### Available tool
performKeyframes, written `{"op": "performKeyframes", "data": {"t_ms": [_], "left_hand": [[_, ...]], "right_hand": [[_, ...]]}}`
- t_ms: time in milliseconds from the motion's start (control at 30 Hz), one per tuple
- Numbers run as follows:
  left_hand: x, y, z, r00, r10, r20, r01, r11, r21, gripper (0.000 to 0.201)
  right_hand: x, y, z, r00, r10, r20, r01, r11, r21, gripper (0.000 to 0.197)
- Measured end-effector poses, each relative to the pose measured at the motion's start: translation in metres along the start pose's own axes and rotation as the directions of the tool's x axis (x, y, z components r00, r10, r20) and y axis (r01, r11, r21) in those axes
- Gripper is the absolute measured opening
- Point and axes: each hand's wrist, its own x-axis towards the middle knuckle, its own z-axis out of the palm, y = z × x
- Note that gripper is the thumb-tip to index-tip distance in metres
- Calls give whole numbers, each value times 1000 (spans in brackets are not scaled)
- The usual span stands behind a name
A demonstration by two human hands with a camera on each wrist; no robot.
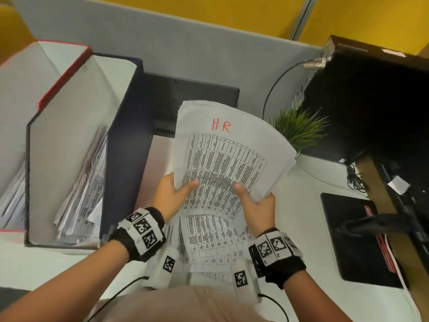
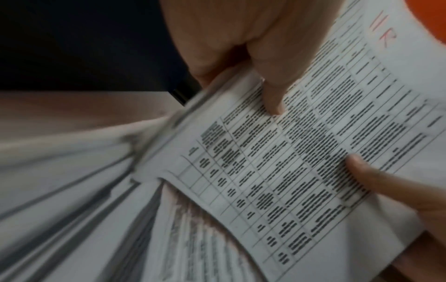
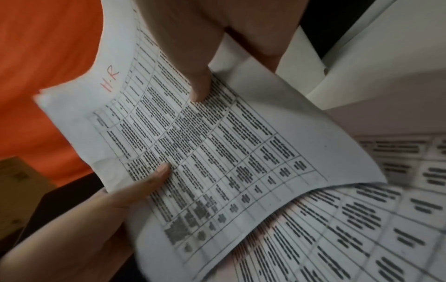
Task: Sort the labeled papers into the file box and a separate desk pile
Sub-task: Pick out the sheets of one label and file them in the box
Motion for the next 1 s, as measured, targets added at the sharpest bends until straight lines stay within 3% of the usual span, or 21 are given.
{"op": "performKeyframes", "data": {"t_ms": [100,200,300,400,500,567,667,733,1000], "left_hand": [[1,21,-9,999,32,-39,-33,999,-27,19],[4,47,-31,993,69,-99,-72,997,-35,19],[6,73,-71,985,104,-134,-109,994,-31,25],[1,95,-114,971,68,-231,-68,998,7,49],[-6,106,-159,952,82,-295,-71,996,48,33],[-12,107,-190,935,46,-352,-8,994,107,38],[-22,102,-236,892,4,-453,124,959,254,27],[-29,98,-264,888,-38,-457,194,934,299,21],[-30,57,-340,824,-280,-493,462,836,297,28]], "right_hand": [[6,-6,-4,995,-33,97,40,997,-65,19],[18,-7,-12,978,-56,200,94,978,-187,30],[30,7,-23,985,68,159,2,915,-404,41],[39,27,-30,985,128,119,-33,804,-593,48],[42,43,-35,979,165,121,-36,719,-694,49],[40,51,-38,980,167,107,-44,709,-704,44],[35,60,-44,976,174,128,-27,687,-726,35],[31,63,-48,976,175,129,-23,677,-736,29],[18,63,-52,961,247,124,-67,643,-763,28]]}}
